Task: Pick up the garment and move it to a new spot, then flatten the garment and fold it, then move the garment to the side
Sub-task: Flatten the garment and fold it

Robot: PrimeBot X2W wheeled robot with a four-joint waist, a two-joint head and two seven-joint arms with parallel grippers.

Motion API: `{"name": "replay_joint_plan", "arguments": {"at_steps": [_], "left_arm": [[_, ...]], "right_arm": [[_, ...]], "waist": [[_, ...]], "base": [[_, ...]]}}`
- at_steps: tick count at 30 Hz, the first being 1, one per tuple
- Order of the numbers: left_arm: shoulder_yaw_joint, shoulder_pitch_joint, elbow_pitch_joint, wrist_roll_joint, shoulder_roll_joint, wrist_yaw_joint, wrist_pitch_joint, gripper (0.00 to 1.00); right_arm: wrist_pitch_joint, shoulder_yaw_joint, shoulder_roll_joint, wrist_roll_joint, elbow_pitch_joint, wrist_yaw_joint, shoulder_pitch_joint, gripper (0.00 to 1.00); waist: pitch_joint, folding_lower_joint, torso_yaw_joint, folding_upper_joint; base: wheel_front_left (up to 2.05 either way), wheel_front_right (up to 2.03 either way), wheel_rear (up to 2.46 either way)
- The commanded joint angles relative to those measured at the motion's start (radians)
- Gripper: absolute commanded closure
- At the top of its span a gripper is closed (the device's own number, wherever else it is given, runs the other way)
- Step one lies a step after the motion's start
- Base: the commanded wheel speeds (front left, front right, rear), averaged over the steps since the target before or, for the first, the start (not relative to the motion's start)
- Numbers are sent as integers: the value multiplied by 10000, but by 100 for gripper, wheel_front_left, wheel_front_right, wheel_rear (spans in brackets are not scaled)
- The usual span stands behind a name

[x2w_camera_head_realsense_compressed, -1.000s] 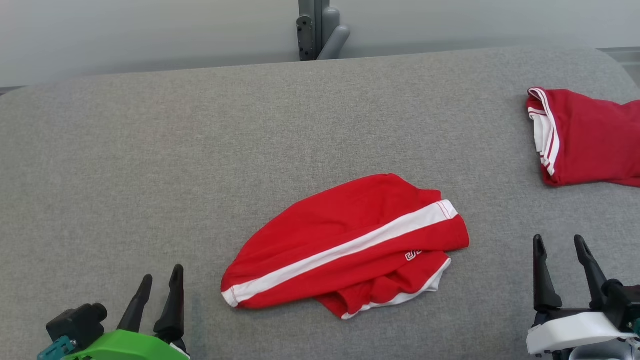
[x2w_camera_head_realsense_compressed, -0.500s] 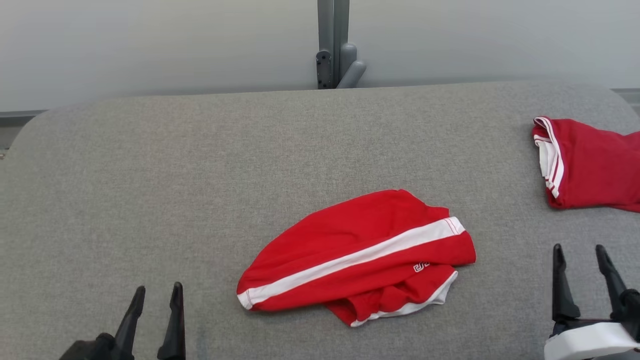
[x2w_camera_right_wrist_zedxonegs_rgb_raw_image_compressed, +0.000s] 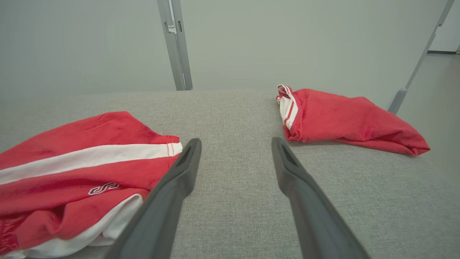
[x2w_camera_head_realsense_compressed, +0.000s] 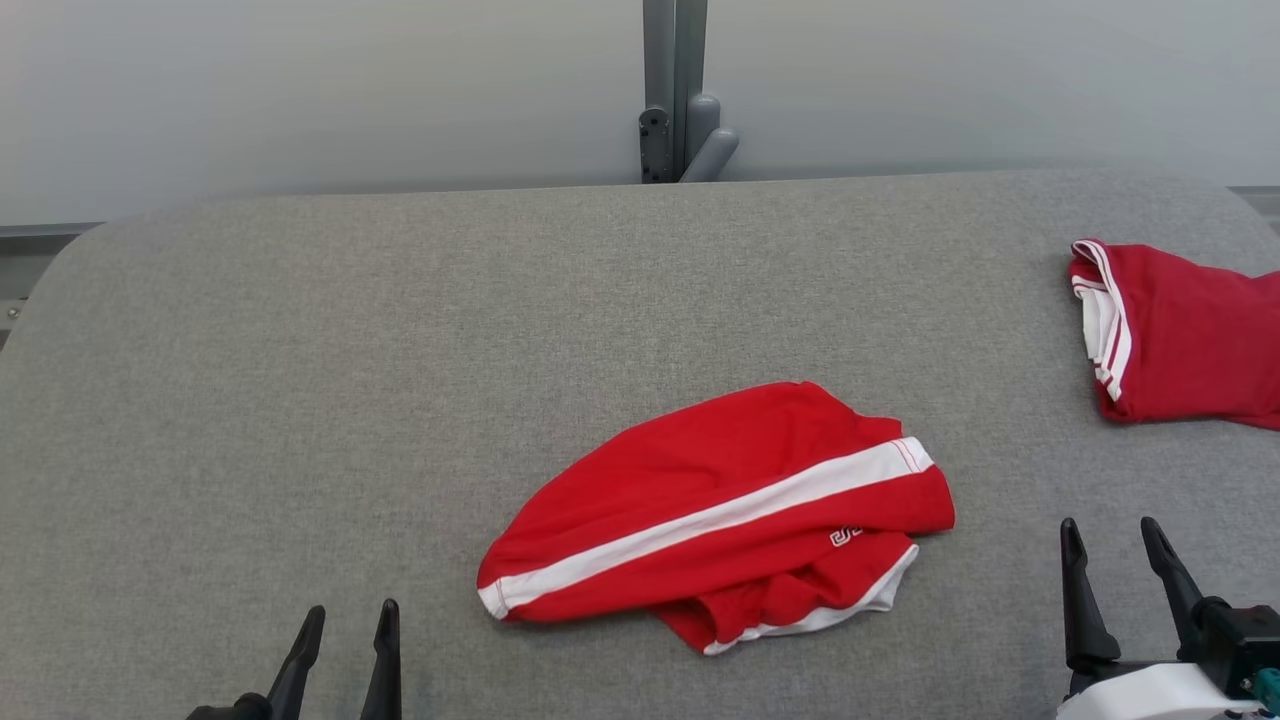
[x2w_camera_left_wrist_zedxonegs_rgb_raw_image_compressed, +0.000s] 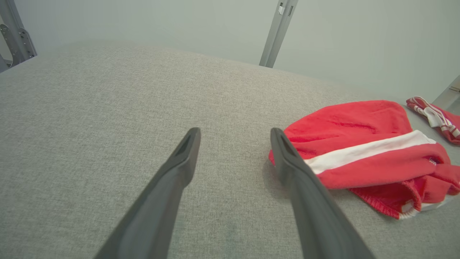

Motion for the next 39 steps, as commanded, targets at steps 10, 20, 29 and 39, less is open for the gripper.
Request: {"name": "replay_joint_plan", "arguments": {"at_steps": [10, 20, 29, 39], "left_arm": [[-1214, -743, 693, -2459, 648, -12, 1273, 0], [-1804, -1531, -481, -3681, 1125, 151, 4398, 0], [-2054, -2196, -709, -4113, 921, 264, 5324, 0], [-2195, -2766, -127, -4209, 935, 232, 5601, 0]], "right_arm": [[456, 2030, -1027, 700, 1459, -10, -1641, 0], [4266, 4087, -2498, 2130, 2181, -11, -4210, 0], [4907, 4512, -2799, 2908, 2400, -11, -4736, 0], [5029, 4740, -2792, 3046, 2732, -11, -5116, 0]], "waist": [[463, 0, -38, 47], [980, 0, 138, 47], [1369, 0, 350, 47], [1724, 0, 282, 47]], "base": [[0, 0, 0], [0, 0, 0], [0, 0, 0], [0, 0, 0]]}}
